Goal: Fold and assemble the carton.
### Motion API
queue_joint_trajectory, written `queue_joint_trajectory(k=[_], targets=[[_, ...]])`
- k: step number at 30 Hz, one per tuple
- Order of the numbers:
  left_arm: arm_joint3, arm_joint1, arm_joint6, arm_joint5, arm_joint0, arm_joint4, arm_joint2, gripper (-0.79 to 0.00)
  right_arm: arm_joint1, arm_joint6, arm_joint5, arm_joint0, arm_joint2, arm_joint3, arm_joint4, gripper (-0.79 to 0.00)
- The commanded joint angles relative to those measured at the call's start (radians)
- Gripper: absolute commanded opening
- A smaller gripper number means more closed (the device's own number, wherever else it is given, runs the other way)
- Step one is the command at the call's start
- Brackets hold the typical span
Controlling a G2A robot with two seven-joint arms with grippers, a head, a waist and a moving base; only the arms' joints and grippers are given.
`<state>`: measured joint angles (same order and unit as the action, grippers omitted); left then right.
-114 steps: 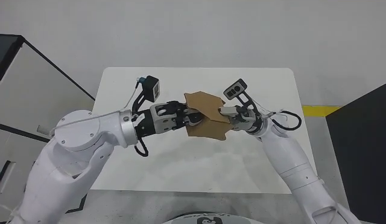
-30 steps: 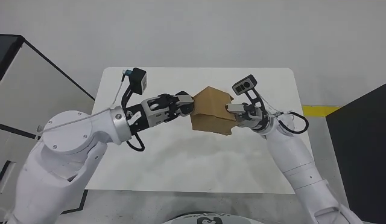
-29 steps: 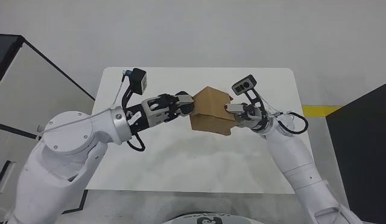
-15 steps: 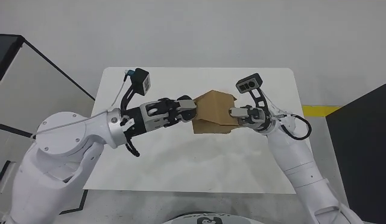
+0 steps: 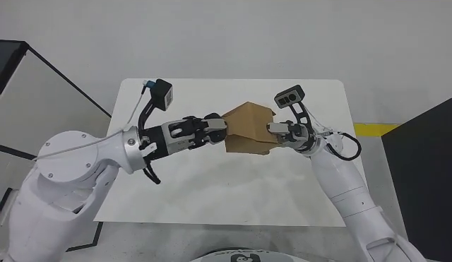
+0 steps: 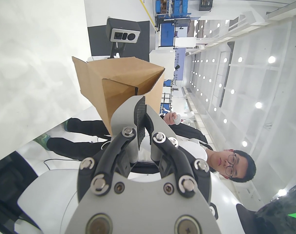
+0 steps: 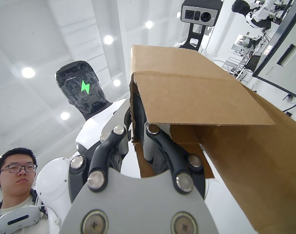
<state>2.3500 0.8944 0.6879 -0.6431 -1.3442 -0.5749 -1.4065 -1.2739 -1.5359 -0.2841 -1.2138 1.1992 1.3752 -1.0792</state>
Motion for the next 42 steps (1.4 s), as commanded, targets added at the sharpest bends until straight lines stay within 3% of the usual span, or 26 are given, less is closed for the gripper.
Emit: queue_joint_trajectory(k=[1,22,42], targets=[[0.000,-0.001,0.000,-0.007,0.003,0.007,0.005,-0.785,0.000,0.000,0.000,0.000,0.000,0.000,0.000,-0.785],[-0.022,0.015,-0.077,-0.021,0.090,0.039,0.146,-0.785,0.000,0.000,0.000,0.000,0.000,0.000,0.000,-0.785],[-0.012,0.014,-0.064,-0.041,0.102,0.070,0.167,-0.785,0.000,0.000,0.000,0.000,0.000,0.000,0.000,-0.785]])
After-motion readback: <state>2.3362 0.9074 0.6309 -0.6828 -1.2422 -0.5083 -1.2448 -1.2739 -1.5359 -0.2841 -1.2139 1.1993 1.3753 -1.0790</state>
